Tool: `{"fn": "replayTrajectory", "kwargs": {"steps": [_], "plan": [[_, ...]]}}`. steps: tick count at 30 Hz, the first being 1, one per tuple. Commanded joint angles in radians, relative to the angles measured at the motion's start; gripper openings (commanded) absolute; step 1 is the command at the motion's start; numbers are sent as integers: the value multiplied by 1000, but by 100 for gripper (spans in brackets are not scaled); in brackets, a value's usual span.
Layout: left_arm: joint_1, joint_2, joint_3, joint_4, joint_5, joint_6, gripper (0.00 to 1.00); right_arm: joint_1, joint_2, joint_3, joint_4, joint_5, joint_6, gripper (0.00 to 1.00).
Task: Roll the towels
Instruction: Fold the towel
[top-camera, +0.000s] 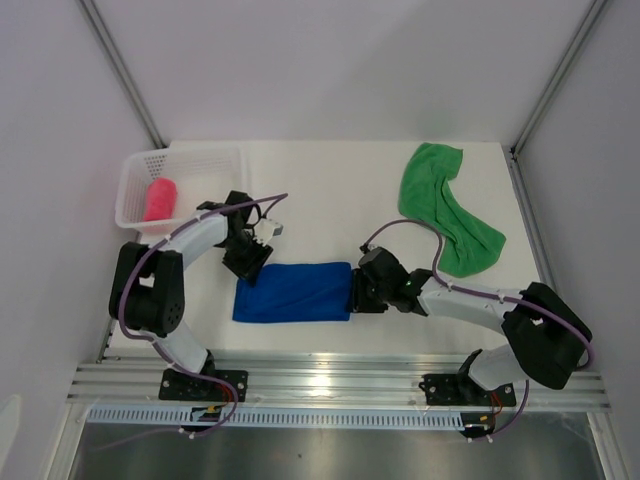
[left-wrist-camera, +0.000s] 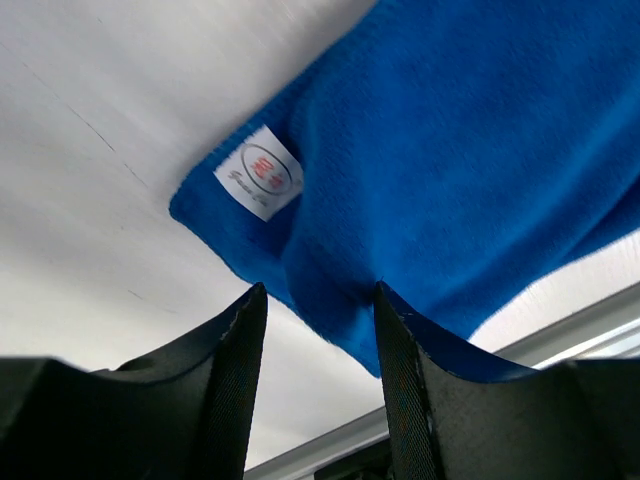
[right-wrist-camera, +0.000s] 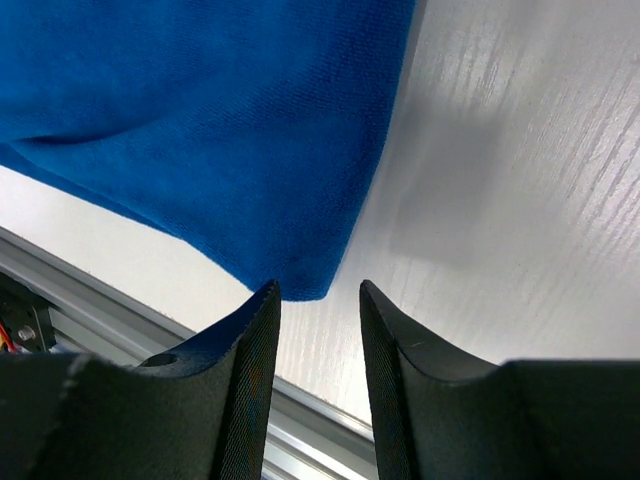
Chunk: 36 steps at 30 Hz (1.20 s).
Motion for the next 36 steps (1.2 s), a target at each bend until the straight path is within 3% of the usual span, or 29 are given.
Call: {"fn": "replayTrajectory", "kwargs": {"steps": [1,14,21,23,30,36], "plan": [[-6,38,47,42,-34,-31,50,-11,10,-41,111,-14,35,40],[-24,56,70,49,94,-28,45,-31,115,-37,191,-72,47,41],[-26,67,69,53,104,-24,1,-31,126,-57,213,-112,69,41],[-24,58,66,48,109,-18,1,-31,117,-66,210,-109,69,40],[2,-20,46,68,95,-16,1,-38,128,-130,274,-134,92,6],[72,-53,44,48,84,-21,1,-41,93,-163,259,-119,90,0]]}}
